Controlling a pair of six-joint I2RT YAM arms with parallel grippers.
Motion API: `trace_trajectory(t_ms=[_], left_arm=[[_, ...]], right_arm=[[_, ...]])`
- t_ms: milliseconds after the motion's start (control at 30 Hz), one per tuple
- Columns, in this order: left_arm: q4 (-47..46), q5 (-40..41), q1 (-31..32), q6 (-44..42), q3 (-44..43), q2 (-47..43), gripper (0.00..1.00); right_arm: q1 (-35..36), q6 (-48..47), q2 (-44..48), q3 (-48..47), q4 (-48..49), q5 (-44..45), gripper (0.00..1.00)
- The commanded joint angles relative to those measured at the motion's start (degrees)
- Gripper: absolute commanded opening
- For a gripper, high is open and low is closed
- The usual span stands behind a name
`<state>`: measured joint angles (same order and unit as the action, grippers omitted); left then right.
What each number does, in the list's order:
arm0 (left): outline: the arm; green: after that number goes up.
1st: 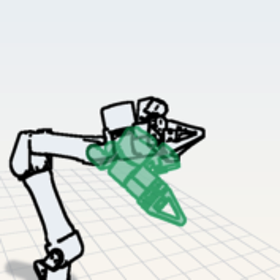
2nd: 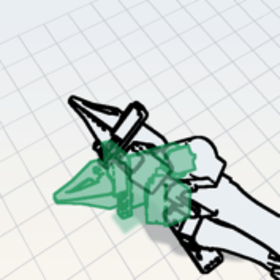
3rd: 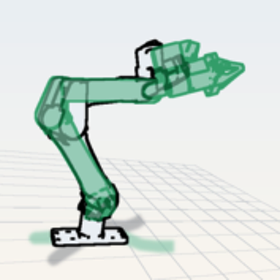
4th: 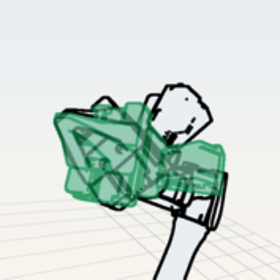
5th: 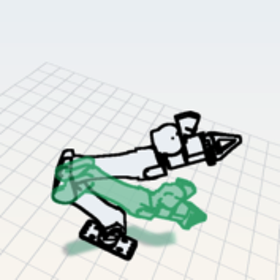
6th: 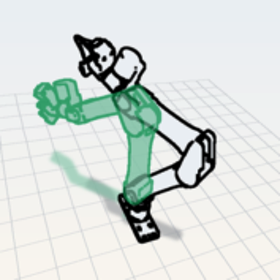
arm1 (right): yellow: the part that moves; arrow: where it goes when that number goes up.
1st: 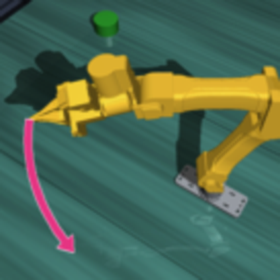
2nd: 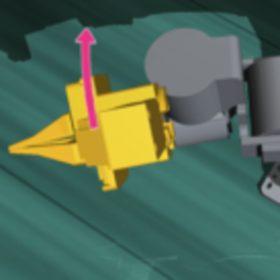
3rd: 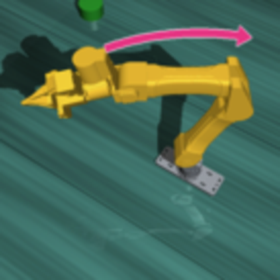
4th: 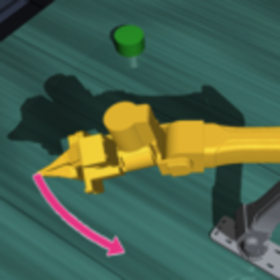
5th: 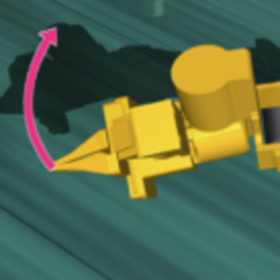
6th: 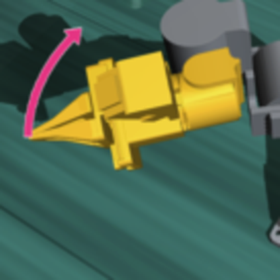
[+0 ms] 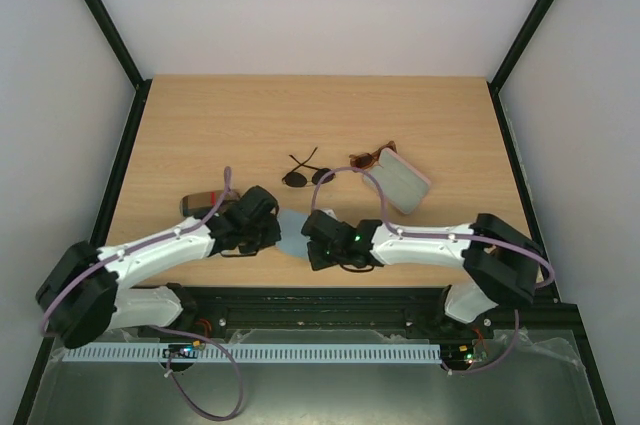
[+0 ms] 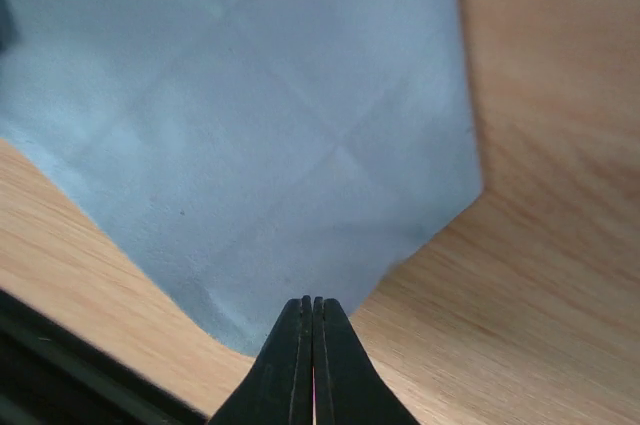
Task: Organize the sunglasses
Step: Adjust the glasses cleaning cloth at the center of the board.
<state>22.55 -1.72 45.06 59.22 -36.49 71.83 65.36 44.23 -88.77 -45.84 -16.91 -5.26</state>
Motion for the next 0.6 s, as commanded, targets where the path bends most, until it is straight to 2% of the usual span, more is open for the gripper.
trace_trajectory(t_ms=[0,267,567], left_arm=[[1.7,-1.4,-2.4,0.9,-1.6,-6.3,0.02],[3.6,-4.3,-5.1,1.0,-3.4,-12.2,0.02],[4.0,-5.4,-5.3,1.6,-3.5,-13.1,0.02]], right_arm=[[-1.8,0.2,7.0,-3.9,-2.7,3.5,0.01],[-3.5,0.2,14.3,-5.6,-4.0,0.8,0.01],[-3.5,-0.1,13.3,-4.4,-3.3,-1.6,0.03]])
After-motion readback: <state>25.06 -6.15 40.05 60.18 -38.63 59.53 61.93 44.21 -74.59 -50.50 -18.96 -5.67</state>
